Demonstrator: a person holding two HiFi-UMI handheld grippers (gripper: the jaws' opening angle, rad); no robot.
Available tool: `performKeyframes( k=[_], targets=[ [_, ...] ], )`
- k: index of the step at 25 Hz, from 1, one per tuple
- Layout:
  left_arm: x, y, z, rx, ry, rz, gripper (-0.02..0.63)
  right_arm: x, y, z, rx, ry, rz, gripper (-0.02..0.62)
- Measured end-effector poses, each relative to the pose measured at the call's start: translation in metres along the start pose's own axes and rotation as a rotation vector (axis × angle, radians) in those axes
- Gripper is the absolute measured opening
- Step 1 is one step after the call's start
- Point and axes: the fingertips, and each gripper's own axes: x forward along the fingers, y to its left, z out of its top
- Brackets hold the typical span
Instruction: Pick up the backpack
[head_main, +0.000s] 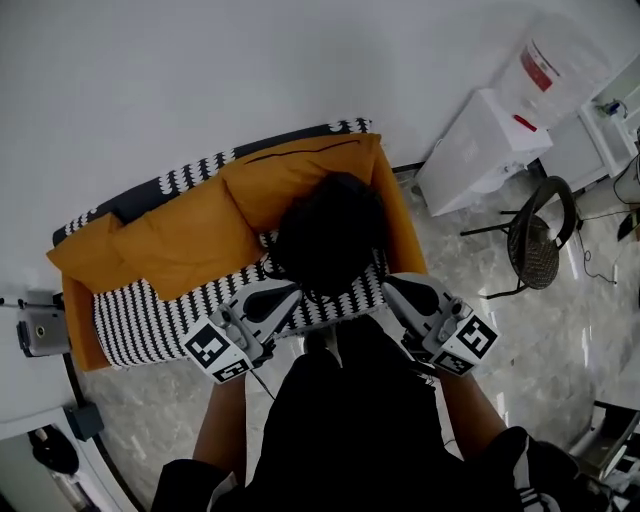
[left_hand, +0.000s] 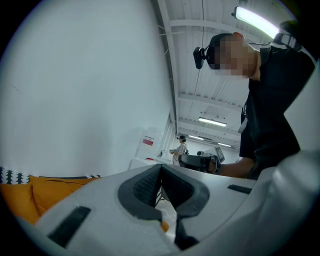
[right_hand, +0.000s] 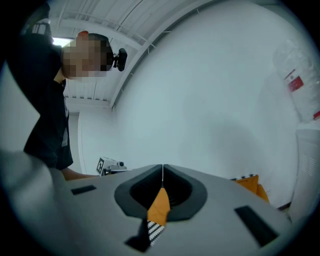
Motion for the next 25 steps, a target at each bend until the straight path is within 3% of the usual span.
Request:
performKeyframes(
  k=[6, 15, 25],
  targets=[
    [0.036, 0.025, -0.002, -0.017, 0.047, 0.011, 0.023, 0.012, -0.043, 0.008, 0.066, -0.043, 0.025, 0.028],
    [0.087, 0.08, -0.013, -0.047, 0.101, 0.105, 0.023, 0.031, -0.12, 0.001, 0.124, -0.028, 0.061, 0.028],
    [0.129, 0.125, -0.033, -0.037, 0.176, 0.158, 0.025, 0.038, -0.186, -0.028, 0.182, -0.002, 0.089, 0.029]
  ],
)
